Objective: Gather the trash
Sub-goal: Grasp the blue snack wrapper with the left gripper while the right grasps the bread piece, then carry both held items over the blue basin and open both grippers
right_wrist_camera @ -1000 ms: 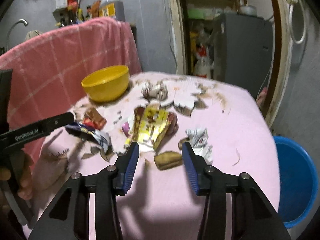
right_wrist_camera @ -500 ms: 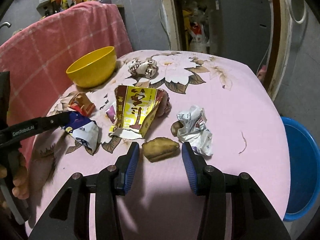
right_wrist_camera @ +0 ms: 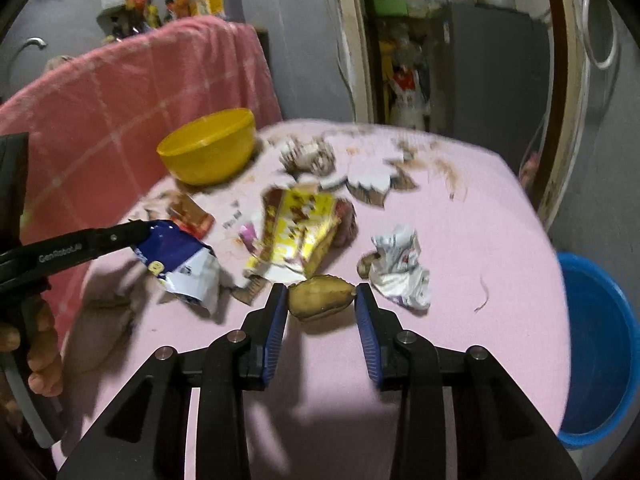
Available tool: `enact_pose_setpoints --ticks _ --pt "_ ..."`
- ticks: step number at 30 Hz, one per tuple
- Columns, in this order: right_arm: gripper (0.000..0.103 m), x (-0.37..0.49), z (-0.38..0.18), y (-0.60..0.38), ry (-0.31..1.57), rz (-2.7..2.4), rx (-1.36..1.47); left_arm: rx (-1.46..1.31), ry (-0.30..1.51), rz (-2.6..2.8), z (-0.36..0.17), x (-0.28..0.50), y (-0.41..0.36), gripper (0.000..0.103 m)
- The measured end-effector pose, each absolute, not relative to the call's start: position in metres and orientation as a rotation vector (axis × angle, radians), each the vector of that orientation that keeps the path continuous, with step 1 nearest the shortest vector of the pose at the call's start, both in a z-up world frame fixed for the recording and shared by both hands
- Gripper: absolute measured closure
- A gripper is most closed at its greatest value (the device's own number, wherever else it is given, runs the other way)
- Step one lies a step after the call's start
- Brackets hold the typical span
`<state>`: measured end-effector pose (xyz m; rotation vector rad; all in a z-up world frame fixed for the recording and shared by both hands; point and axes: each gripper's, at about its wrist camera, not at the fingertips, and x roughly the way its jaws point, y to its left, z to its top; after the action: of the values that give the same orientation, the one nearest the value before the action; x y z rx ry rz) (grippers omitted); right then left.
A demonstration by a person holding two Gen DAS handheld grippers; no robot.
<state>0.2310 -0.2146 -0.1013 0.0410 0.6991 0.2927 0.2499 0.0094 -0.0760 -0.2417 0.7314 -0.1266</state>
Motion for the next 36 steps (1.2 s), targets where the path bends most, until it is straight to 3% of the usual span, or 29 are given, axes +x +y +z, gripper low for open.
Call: enact_pose_setpoints --ticks 22,36 --pt "0.071 0.158 0.003 -0.307 0.2 0.068 0.02 -0.214 0.374 -0.377 0.015 0.223 -0.112 0.086" --pt "0.071 0.131 0.013 -0.397 0.107 -0.158 0.019 -0.173 0.299 -0.585 0.023 0.218 -0.23 0.086"
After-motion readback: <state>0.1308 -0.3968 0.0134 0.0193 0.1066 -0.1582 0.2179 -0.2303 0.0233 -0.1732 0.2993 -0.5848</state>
